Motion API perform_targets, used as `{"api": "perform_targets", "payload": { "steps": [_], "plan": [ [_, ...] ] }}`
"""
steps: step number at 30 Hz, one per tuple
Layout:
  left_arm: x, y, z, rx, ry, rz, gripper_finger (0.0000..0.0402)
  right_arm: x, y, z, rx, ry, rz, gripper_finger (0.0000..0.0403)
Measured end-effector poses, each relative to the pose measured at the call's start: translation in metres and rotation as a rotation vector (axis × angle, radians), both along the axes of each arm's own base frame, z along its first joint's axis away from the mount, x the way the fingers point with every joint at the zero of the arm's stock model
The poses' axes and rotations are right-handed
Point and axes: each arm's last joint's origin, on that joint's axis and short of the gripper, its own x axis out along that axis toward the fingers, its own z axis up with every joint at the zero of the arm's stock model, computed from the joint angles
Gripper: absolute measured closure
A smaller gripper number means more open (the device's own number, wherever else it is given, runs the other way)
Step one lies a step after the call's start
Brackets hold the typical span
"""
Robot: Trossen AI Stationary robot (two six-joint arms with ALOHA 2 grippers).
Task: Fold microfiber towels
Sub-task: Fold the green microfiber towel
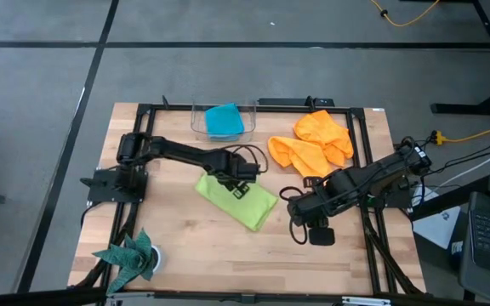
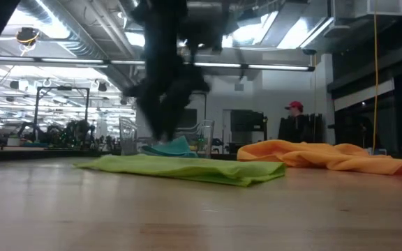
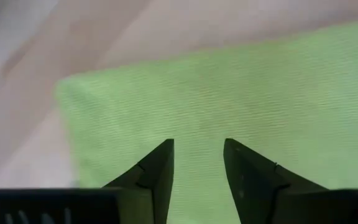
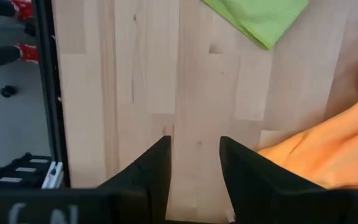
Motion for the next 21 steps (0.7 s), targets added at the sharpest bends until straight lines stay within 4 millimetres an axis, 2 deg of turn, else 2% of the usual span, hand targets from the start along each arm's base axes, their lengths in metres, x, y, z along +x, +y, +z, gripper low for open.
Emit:
{"api": "perform_targets", "payload": {
  "steps": [5, 10, 12, 17, 21],
  "plan": [
    [0.032, -0.035, 0.032, -0.023, -0.310, -0.017, 0.0271, -0.002, -0.001, 0.000, -0.010, 0.020, 0.002, 0.0264],
    [0.051, -0.057, 0.030, -0.046, -0.612, 0.006, 0.0271, -0.005, 0.004, -0.001, -0.014, 0.027, 0.016, 0.0264],
    [0.051, -0.061, 0.026, -0.024, -0.655, 0.043, 0.0271, -0.006, 0.007, 0.000, -0.013, 0.026, 0.027, 0.0264],
    [0.036, -0.076, 0.002, 0.022, -0.620, 0.145, 0.0271, -0.010, 0.016, 0.000, -0.007, 0.021, 0.034, 0.0264],
    [0.028, -0.091, -0.012, 0.037, -0.672, 0.186, 0.0271, -0.013, 0.024, 0.000, -0.002, -0.001, 0.063, 0.0264]
  ]
}}
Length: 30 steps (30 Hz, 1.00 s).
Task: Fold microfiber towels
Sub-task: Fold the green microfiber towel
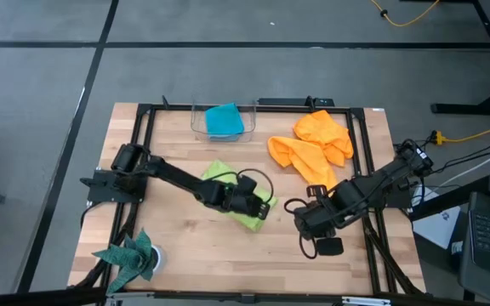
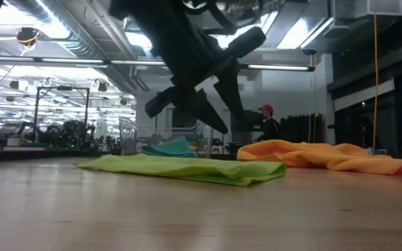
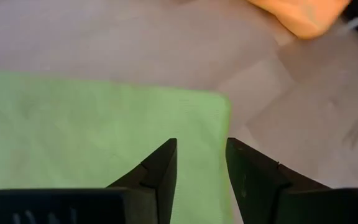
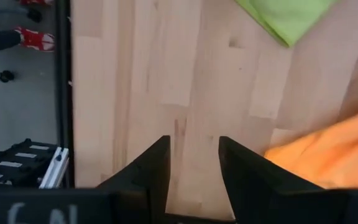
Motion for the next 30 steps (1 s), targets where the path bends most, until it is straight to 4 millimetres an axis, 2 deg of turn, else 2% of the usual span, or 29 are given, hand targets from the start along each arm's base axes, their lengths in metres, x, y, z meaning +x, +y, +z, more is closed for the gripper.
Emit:
{"api": "perform_targets", "payload": {
  "steps": [6, 15, 22, 30],
  "plan": [
    [-0.003, -0.017, -0.013, 0.002, -0.068, -0.007, 0.0271, 0.006, 0.011, 0.002, 0.061, -0.100, 0.019, 0.0264],
    [0.000, -0.032, -0.044, 0.000, -0.029, -0.040, 0.0271, 0.008, 0.018, 0.003, 0.092, -0.140, 0.012, 0.0264],
    [-0.011, -0.053, -0.048, -0.126, 0.081, -0.194, 0.0271, 0.006, 0.021, 0.003, 0.105, -0.132, 0.000, 0.0264],
    [-0.032, -0.093, -0.044, -0.322, 0.183, -0.348, 0.0271, 0.003, 0.026, 0.003, 0.101, -0.134, 0.047, 0.0264]
  ]
}}
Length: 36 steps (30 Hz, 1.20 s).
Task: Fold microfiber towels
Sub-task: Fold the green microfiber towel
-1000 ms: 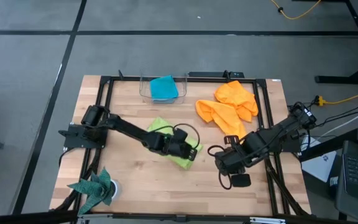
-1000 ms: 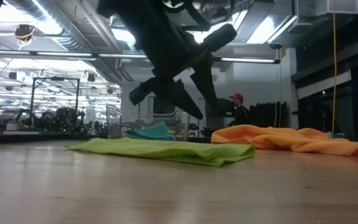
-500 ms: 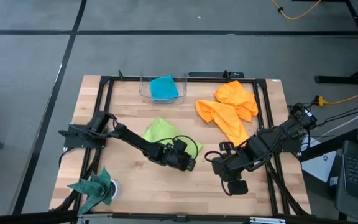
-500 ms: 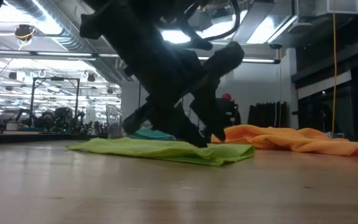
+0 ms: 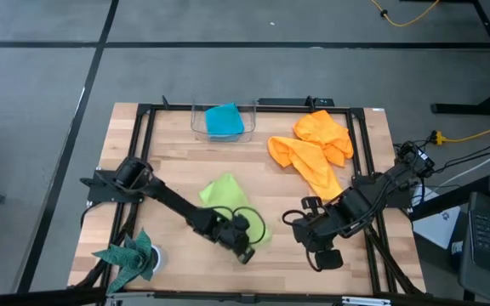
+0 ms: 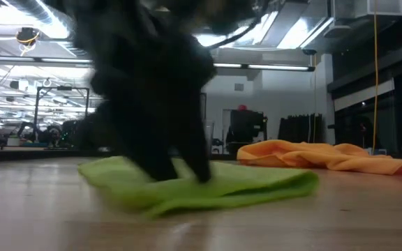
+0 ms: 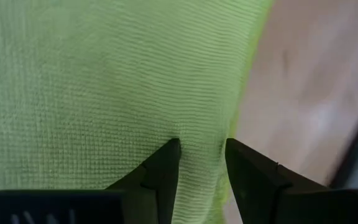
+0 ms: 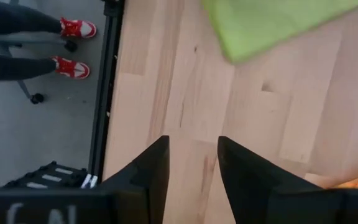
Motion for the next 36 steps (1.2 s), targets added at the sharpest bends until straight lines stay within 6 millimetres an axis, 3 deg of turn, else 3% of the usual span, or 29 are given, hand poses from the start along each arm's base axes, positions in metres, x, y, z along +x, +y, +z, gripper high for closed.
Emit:
{"api": "perform_targets", "payload": {
  "steps": [7, 12, 17, 23, 29, 36],
  "plan": [
    [-0.021, -0.025, 0.020, -0.077, 0.018, -0.047, 0.0271, -0.003, 0.005, 0.000, -0.018, -0.017, 0.093, 0.0264],
    [-0.023, -0.027, 0.041, -0.020, -0.093, -0.060, 0.0271, -0.002, 0.006, 0.000, -0.014, -0.037, 0.113, 0.0264],
    [-0.027, -0.043, 0.061, -0.104, -0.112, -0.164, 0.0271, 0.000, 0.008, 0.001, -0.007, -0.065, 0.113, 0.0264],
    [-0.038, -0.063, 0.068, -0.081, -0.116, -0.252, 0.0271, 0.008, 0.008, 0.000, -0.094, -0.194, 0.105, 0.0264],
    [-0.049, -0.076, 0.069, 0.019, -0.170, -0.238, 0.0271, 0.013, 0.012, -0.018, -0.081, -0.200, 0.073, 0.0264],
    [-0.054, -0.082, 0.069, 0.056, -0.183, -0.263, 0.0271, 0.019, 0.015, -0.054, -0.036, -0.185, 0.036, 0.0260]
  ]
}}
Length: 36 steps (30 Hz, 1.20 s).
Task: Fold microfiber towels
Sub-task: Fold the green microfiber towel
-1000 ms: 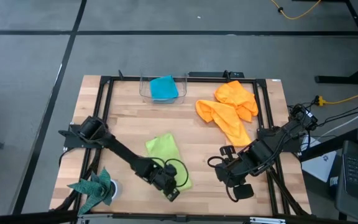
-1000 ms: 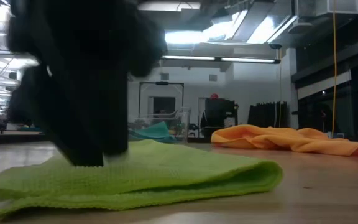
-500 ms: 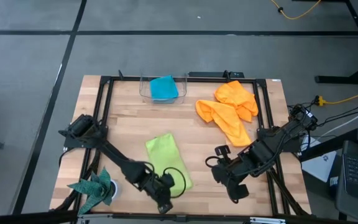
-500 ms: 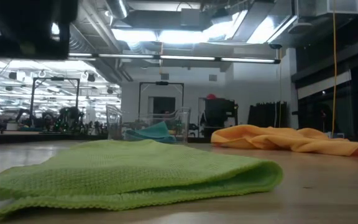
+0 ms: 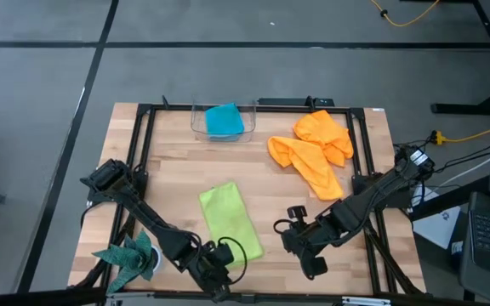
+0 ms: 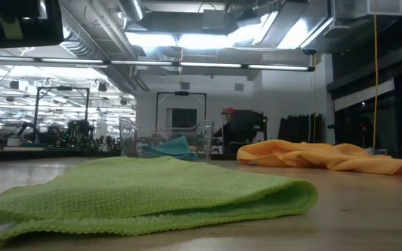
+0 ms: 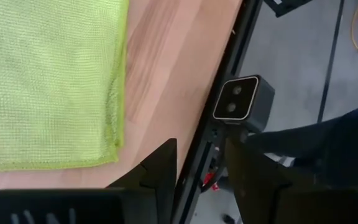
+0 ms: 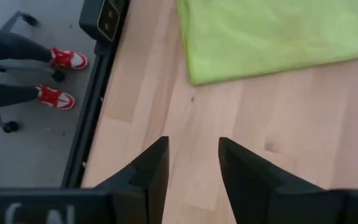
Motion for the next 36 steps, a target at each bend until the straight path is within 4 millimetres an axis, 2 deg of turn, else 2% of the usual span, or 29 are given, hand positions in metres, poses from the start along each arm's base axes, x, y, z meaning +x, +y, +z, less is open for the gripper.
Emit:
{"api": "perform_targets", "payload": {
  "steps": [5, 9, 13, 17, 22, 28, 33, 36],
  "plan": [
    [0.001, 0.001, 0.000, 0.018, -0.014, 0.016, 0.0252, 0.004, -0.001, -0.030, 0.022, 0.031, -0.024, 0.0211],
    [-0.002, 0.003, -0.002, 0.043, 0.012, 0.017, 0.0215, 0.008, 0.002, -0.051, 0.044, -0.001, -0.016, 0.0153],
    [-0.003, 0.004, -0.004, 0.061, 0.031, 0.014, 0.0173, 0.012, 0.005, -0.066, 0.054, -0.069, 0.047, 0.0119],
    [-0.003, 0.004, -0.003, 0.085, 0.020, -0.019, 0.0158, 0.017, 0.008, -0.077, 0.080, -0.163, 0.092, 0.0112],
    [-0.003, 0.003, -0.003, 0.099, 0.011, -0.041, 0.0161, 0.026, 0.007, -0.076, 0.115, -0.275, 0.104, 0.0112],
    [-0.004, 0.005, -0.004, 0.148, 0.006, -0.042, 0.0162, 0.035, 0.001, -0.077, 0.115, -0.314, 0.093, 0.0112],
    [-0.004, 0.004, -0.003, 0.186, -0.018, -0.066, 0.0162, 0.046, 0.008, -0.104, 0.082, -0.291, 0.133, 0.0112],
    [0.001, -0.001, 0.005, 0.170, -0.045, -0.080, 0.0162, 0.050, 0.010, -0.123, 0.055, -0.250, 0.142, 0.0112]
  ]
}}
